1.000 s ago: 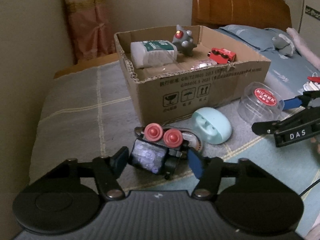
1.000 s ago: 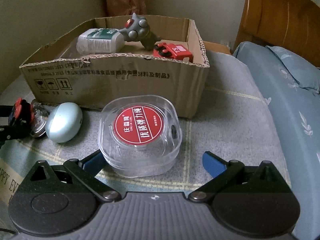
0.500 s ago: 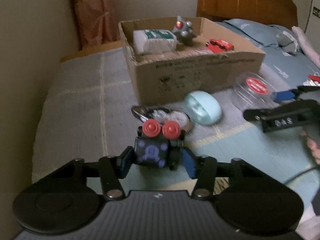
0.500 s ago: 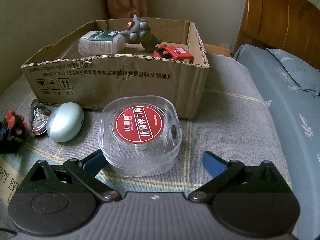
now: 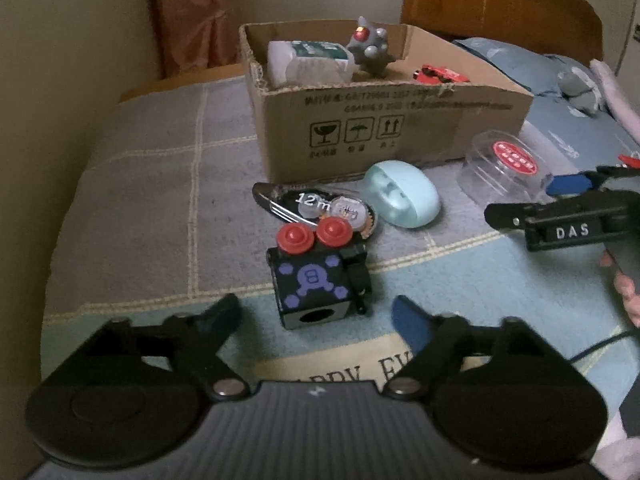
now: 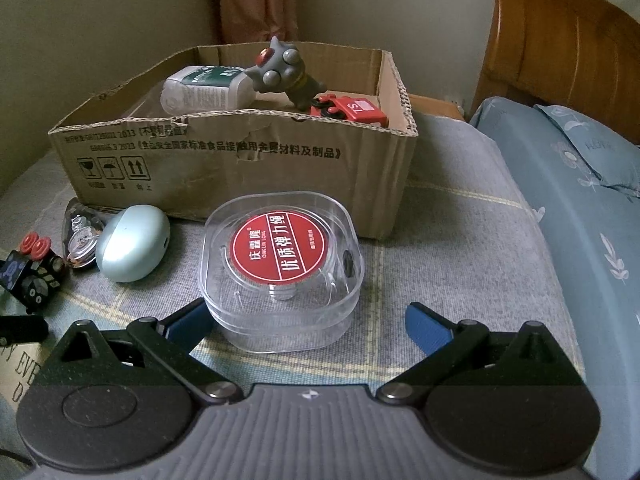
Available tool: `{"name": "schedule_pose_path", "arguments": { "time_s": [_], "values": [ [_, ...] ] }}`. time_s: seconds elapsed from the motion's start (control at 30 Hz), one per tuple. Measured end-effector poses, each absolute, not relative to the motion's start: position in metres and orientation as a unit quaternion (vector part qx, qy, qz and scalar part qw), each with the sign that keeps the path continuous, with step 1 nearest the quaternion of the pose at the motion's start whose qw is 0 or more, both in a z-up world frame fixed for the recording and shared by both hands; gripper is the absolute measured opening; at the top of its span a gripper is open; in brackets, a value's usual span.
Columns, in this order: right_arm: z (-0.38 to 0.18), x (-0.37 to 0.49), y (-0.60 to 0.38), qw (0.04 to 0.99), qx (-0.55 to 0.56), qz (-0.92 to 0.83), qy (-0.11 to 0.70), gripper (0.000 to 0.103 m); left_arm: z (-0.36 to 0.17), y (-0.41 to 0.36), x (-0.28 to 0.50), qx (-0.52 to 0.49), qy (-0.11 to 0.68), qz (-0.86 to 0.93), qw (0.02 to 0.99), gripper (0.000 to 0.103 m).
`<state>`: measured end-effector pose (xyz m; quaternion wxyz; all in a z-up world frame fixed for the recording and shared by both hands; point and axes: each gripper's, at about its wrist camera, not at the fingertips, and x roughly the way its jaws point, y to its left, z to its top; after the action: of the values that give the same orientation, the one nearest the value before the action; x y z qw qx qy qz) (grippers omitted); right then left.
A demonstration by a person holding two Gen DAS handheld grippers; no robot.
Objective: Organize rigid objects
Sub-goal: 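Grasp the black cube toy with the left tool while the right tool grasps the clear container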
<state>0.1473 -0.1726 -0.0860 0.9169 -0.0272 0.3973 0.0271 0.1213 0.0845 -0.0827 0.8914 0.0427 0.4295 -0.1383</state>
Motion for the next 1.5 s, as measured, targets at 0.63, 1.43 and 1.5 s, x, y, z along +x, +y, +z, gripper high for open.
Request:
{"name": "schedule_pose_path", "arguments": {
  "time_s": [0.63,1.43,1.5],
  "values": [
    [-0.089,0.147,-0.176,0.925,-0.036,0.052,0.375,0.103,-0.089,0.064,0.130,0.023,0.425,-0.068,0.902,0.102],
    [-0.080,0.161,-0.176,0.910,-0.046,0.122,0.394,0.103,-0.079,0.061,0.129,0.017,0.426,-0.058,0.903,0.050],
    [-0.075,0.165,-0.172,0.910,-0.061,0.126,0.391,0.103,-0.078,0.061,0.129,0.018,0.427,-0.059,0.902,0.050]
  ]
}}
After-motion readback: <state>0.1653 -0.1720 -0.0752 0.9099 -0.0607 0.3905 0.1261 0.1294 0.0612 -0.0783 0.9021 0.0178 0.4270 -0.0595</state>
